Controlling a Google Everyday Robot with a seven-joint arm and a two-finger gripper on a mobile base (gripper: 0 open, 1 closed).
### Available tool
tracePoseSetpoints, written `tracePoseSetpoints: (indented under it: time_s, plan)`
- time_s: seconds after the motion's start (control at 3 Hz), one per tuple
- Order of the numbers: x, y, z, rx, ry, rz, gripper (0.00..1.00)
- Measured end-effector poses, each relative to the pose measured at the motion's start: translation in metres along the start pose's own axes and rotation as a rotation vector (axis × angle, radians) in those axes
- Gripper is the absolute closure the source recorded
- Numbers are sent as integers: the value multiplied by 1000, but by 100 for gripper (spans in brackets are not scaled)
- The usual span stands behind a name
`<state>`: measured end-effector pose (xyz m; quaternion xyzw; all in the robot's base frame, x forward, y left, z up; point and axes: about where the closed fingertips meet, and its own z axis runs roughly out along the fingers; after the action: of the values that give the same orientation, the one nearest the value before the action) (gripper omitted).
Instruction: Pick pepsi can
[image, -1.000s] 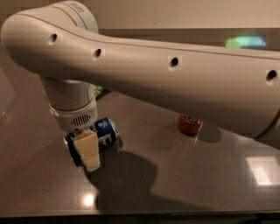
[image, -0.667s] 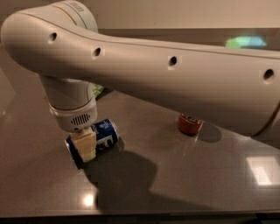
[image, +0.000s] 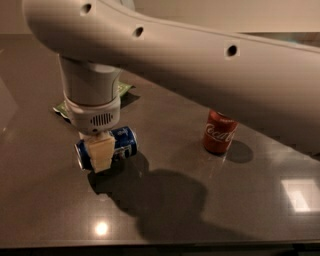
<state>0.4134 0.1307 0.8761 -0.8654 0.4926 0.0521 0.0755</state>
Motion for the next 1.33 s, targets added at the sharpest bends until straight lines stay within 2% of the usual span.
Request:
tracePoseSetpoints:
  time_s: [0.33,0.67,1.0,1.33]
  plan:
    - [5,1,-39,42,-146,33,100]
    - [10,9,-66,72,-319,79,100]
    - [11,16,-80,89,-465,129,100]
    - [11,19,-89,97,-557,159,100]
